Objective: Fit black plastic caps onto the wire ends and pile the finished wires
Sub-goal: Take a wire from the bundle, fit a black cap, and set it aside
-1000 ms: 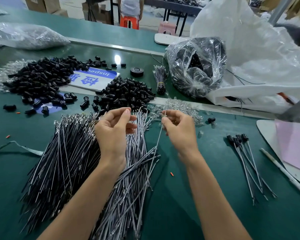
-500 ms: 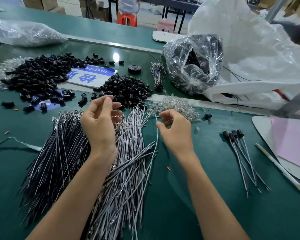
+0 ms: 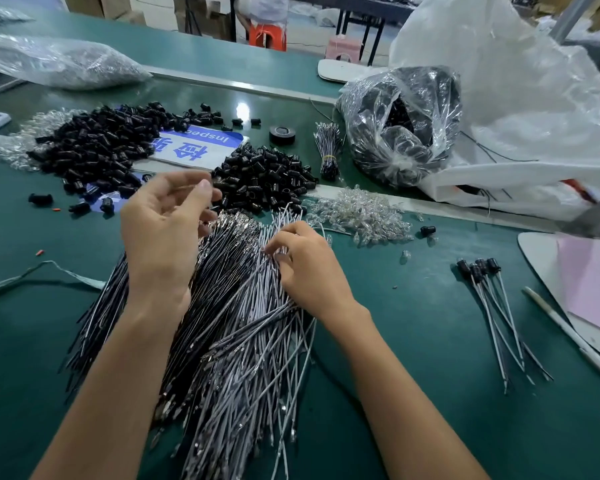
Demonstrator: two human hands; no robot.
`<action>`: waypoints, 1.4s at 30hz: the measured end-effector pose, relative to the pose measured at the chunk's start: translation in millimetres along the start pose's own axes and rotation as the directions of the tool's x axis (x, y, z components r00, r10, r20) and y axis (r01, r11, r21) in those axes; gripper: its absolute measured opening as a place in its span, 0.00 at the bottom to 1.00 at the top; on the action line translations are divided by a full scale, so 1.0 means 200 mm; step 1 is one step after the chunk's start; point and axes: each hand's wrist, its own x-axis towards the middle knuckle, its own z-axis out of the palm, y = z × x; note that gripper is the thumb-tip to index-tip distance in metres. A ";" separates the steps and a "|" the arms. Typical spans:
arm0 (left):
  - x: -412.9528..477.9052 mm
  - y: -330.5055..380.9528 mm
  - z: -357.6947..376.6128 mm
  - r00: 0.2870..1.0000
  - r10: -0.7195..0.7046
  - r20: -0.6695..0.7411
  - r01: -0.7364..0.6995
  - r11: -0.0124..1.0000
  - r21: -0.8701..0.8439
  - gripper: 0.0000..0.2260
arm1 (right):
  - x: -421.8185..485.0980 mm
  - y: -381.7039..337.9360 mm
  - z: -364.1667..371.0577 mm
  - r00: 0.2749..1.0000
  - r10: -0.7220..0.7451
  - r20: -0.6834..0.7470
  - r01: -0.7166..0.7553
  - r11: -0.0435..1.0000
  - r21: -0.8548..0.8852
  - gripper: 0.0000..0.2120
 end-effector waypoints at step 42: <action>-0.12 -0.08 -0.01 0.960 -0.038 0.277 -0.095 0.888 0.450 0.11 | -0.03 0.12 -0.18 0.848 0.505 -0.159 -0.014 0.321 0.947 0.07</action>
